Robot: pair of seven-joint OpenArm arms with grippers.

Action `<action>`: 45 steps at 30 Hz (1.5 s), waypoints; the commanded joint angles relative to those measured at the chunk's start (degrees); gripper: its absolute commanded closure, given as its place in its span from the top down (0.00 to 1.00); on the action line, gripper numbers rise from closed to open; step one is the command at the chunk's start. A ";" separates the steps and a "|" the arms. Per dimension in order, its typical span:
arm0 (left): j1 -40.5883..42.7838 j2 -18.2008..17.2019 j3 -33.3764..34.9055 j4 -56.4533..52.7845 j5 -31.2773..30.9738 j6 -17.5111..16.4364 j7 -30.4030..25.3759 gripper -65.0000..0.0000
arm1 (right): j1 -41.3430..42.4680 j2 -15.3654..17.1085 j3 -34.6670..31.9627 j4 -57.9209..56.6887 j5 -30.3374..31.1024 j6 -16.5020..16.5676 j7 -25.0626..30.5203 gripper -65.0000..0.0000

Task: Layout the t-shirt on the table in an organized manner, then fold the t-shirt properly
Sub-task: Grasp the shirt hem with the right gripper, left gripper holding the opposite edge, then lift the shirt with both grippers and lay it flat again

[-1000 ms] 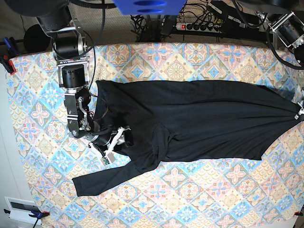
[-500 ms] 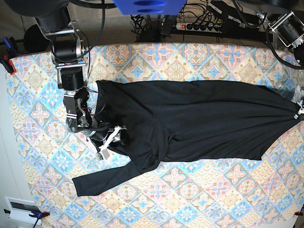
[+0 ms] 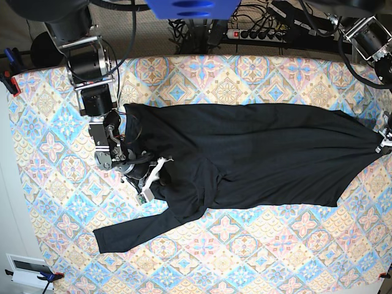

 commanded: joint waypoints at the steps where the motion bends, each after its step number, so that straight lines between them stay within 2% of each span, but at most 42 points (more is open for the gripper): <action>1: -0.72 -1.23 -0.29 0.91 -0.24 -0.18 -1.30 0.00 | 1.31 0.19 0.06 2.10 0.31 0.26 -0.33 0.02; 5: -1.33 -0.61 -0.21 0.82 -0.16 -0.18 -3.85 0.00 | 1.14 0.28 0.06 10.01 0.39 0.26 -0.95 0.00; 8: -2.65 -0.09 2.17 0.82 0.02 -0.18 -5.87 0.00 | 1.14 0.28 0.42 16.43 0.39 0.26 -3.41 0.00; 14: -9.07 0.27 5.51 -2.26 0.02 -0.09 -8.51 0.00 | 1.40 0.54 6.92 22.58 0.39 0.26 -7.10 0.00; 19: -20.59 0.27 6.21 -14.56 0.02 -0.01 -8.60 0.00 | 10.28 0.81 9.73 21.18 0.22 0.26 -7.45 0.00; 22: -26.91 0.18 7.09 -20.19 0.11 -0.01 -10.45 0.00 | 15.29 3.62 10.70 17.13 0.22 0.26 -7.10 0.00; 28: -38.96 0.18 14.83 -27.22 3.98 -0.01 -16.60 0.00 | 25.84 5.90 12.64 10.10 0.22 0.26 -5.52 0.00; 37: -59.09 0.27 25.82 -40.59 4.06 -0.01 -23.54 0.00 | 39.47 10.12 14.31 2.98 0.39 0.26 -1.21 0.00; 41: -63.57 0.27 26.78 -41.47 3.62 -0.09 -24.07 0.00 | 41.93 10.92 15.54 3.33 0.39 0.26 -1.39 0.00; 45: -64.80 0.00 26.61 -41.47 3.45 -0.09 -23.63 0.00 | 39.29 12.67 18.09 3.59 0.57 0.26 -1.56 0.00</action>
